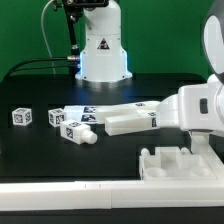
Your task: Assemble chair
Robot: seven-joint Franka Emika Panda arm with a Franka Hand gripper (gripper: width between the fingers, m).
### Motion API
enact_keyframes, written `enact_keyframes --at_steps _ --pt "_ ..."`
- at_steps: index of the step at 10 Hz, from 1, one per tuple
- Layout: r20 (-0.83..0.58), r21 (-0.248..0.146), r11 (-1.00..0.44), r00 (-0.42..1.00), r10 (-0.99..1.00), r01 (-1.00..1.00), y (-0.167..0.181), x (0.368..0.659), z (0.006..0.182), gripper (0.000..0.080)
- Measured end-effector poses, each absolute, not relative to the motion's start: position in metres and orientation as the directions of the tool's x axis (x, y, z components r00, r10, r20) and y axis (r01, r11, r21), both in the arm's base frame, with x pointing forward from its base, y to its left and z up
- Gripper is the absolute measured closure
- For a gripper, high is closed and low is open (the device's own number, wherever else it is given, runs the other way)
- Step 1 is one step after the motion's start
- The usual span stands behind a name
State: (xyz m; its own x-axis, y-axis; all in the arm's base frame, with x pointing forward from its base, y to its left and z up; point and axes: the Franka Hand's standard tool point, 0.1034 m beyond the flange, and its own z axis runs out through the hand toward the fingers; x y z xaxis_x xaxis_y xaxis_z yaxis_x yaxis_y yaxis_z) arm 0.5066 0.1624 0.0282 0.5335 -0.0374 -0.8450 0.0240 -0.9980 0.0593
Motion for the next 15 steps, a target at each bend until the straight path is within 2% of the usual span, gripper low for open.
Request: enact_keyframes --at_steps 4,6,8,9,11,13,15 --pt "-0.836 0.080 -0.997 0.546 -0.057 0.019 0.168 0.492 0.009 0.0151" --pt "-0.836 0.087 -0.996 0.546 -0.055 0.034 0.167 0.490 0.008 0.0151" --pt "-0.836 0.087 -0.996 0.546 -0.055 0.034 0.167 0.490 0.008 0.0419" --pt "-0.837 0.087 -0.996 0.544 -0.055 0.034 0.167 0.490 0.009 0.0508" --pt "-0.837 0.085 -0.996 0.545 -0.054 0.032 0.166 0.493 0.011 0.0508" --pt "-0.816 0.050 -0.998 0.578 -0.027 0.025 0.152 0.517 0.047 0.0509" --pt "-0.740 -0.021 -0.998 0.671 0.051 0.053 0.138 0.545 0.092 0.0509"
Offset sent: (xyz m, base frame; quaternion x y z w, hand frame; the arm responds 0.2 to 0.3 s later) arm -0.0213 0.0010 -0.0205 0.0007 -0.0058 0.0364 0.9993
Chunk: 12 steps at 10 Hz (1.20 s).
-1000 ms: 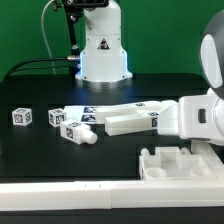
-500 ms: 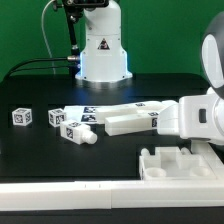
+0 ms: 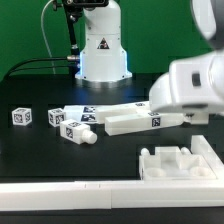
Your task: Assemble chair
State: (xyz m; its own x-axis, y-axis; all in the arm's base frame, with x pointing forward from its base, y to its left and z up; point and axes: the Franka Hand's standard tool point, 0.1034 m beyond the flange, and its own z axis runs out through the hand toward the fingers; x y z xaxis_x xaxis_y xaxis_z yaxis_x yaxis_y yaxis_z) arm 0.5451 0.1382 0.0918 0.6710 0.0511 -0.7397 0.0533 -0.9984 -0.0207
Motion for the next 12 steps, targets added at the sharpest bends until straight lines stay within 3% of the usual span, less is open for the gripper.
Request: enact_keyframes --at_steps 2,5,9,10,11,12 --pt "-0.585 -0.080 -0.993 0.802 0.121 0.091 0.118 0.559 0.124 0.0510" --pt "-0.410 -0.097 -0.988 0.900 0.149 0.119 0.096 0.567 0.155 0.0510" --pt "-0.155 -0.078 -0.990 0.979 0.130 0.119 0.094 0.576 0.150 0.0510" --pt "-0.045 -0.074 -0.986 0.987 0.151 0.148 0.095 0.601 0.146 0.0510" --pt "0.086 -0.061 -0.978 0.978 0.192 0.197 0.094 0.629 0.155 0.0510" --pt "0.196 -0.047 -0.977 0.961 0.193 0.206 0.099 0.639 0.168 0.0510"
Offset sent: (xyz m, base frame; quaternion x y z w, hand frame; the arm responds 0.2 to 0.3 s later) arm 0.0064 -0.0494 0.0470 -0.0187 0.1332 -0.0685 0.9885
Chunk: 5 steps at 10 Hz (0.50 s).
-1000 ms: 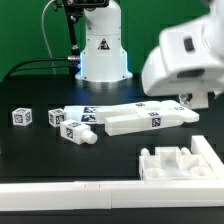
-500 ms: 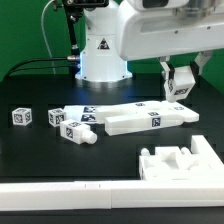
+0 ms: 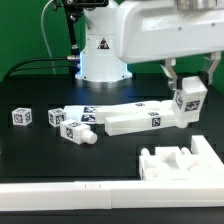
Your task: Assemble chair
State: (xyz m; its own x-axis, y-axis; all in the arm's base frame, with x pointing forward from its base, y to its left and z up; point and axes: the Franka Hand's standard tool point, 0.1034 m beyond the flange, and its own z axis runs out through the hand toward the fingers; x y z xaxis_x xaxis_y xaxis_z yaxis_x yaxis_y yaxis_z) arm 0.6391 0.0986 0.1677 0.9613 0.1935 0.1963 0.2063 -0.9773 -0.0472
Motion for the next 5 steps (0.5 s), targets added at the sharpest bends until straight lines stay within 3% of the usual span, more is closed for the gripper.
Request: enact_keyframes --at_steps 3,5 --pt "0.387 -0.018 -0.981 0.906 0.173 0.195 0.094 0.642 0.165 0.0510" --pt "0.466 -0.003 -0.981 0.869 0.169 0.193 0.094 0.642 0.152 0.0510"
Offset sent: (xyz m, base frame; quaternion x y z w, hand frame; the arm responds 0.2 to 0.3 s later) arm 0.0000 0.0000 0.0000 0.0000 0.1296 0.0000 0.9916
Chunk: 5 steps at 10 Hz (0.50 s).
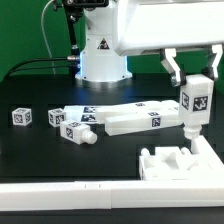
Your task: Assemble chair
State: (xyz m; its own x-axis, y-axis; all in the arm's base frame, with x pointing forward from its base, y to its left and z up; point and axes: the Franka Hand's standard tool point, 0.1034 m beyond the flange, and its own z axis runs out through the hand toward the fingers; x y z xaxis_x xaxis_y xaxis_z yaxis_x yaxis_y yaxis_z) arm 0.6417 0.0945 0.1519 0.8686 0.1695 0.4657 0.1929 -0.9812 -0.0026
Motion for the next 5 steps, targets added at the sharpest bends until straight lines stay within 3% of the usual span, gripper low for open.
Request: enact_keyframes --at_steps 5 --pt "0.461 0.017 -0.975 0.863 0.205 0.223 0.111 0.641 0.116 0.0510"
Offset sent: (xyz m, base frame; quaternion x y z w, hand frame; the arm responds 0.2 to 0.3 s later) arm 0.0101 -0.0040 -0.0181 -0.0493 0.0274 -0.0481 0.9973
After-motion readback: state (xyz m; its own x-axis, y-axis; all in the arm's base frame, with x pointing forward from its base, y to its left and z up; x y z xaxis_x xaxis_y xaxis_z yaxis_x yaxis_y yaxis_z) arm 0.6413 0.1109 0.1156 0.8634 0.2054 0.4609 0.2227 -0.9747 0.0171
